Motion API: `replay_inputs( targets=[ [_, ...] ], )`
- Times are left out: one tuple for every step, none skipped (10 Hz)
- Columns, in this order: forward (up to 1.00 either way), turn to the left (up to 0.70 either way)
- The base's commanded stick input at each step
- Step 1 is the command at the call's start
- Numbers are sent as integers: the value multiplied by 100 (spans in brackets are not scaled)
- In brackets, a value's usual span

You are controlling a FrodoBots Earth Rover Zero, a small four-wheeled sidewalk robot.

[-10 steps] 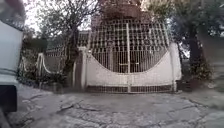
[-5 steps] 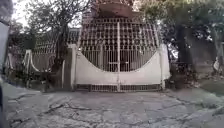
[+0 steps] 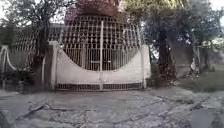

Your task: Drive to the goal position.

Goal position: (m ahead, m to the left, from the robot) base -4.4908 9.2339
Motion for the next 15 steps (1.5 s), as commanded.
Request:
replay_inputs(
  targets=[
    [0,-100],
    [0,-100],
    [0,-100],
    [0,-100],
    [0,-100],
    [0,-100],
    [0,-100],
    [0,-100],
    [0,-100],
    [0,-100],
    [0,-100],
    [0,-62],
    [20,0],
    [95,0],
    [71,0]
  ],
)
